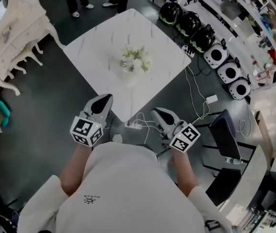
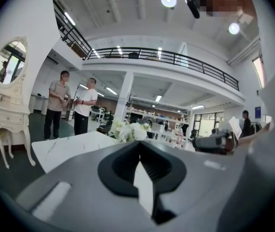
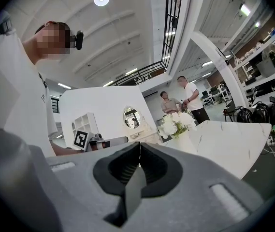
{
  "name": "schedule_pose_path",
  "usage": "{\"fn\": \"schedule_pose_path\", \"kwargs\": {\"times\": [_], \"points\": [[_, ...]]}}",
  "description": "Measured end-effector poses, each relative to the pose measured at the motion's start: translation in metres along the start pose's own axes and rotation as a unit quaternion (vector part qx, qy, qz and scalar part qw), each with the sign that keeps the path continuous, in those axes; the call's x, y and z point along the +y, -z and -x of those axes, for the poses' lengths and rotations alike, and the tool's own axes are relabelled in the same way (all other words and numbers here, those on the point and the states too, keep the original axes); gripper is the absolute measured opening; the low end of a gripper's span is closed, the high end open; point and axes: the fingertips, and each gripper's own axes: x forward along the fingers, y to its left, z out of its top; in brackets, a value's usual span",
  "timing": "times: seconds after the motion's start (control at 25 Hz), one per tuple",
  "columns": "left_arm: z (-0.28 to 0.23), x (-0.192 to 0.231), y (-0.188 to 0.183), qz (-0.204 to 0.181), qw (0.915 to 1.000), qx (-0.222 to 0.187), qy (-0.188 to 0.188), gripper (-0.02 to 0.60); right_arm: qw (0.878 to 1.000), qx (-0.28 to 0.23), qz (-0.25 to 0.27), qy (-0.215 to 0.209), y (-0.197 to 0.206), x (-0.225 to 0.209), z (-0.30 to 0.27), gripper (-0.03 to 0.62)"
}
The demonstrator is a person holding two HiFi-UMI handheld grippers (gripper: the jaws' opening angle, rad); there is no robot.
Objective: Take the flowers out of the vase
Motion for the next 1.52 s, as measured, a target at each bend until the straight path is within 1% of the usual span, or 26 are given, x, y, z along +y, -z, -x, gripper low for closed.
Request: {"fn": "schedule_pose_path", "kwargs": {"times": [0.24,0.4,0.64,1.0,1.2,1.24,1.4,1.48,1.52], "points": [[-0.008,0.021,0.003,0.007,1.0000,0.001,0.006,-0.011,1.000,0.009,0.003,0.001,0.002,0.000,-0.016,0.000],[-0.019,0.023,0.001,0.003,1.0000,-0.001,0.008,-0.011,1.000,0.008,0.003,0.003,-0.001,-0.011,-0.019,0.000],[-0.037,0.018,-0.005,0.006,0.9999,-0.011,0.007,-0.011,1.000,0.006,0.007,-0.013,-0.012,-0.023,-0.022,0.000],[-0.072,0.021,0.000,0.004,0.9996,-0.012,-0.027,-0.011,0.999,0.018,0.012,-0.040,-0.031,-0.052,-0.017,0.000],[-0.092,0.020,0.011,0.001,0.9996,0.002,-0.029,-0.002,0.998,0.026,0.014,-0.048,-0.036,-0.065,-0.016,0.000],[-0.096,0.020,0.015,0.000,0.9996,0.008,-0.029,0.007,0.998,0.028,0.014,-0.049,-0.037,-0.068,-0.015,0.000],[-0.115,0.022,0.027,-0.012,0.9991,0.029,-0.028,0.137,0.998,0.030,0.013,-0.048,-0.039,-0.078,-0.011,0.000],[-0.125,0.022,0.033,-0.021,0.9986,0.040,-0.026,0.177,0.998,0.031,0.012,-0.047,-0.040,-0.083,-0.010,0.000],[-0.129,0.022,0.035,-0.025,0.9984,0.045,-0.027,0.214,0.998,0.031,0.012,-0.045,-0.040,-0.086,-0.009,0.000]]}}
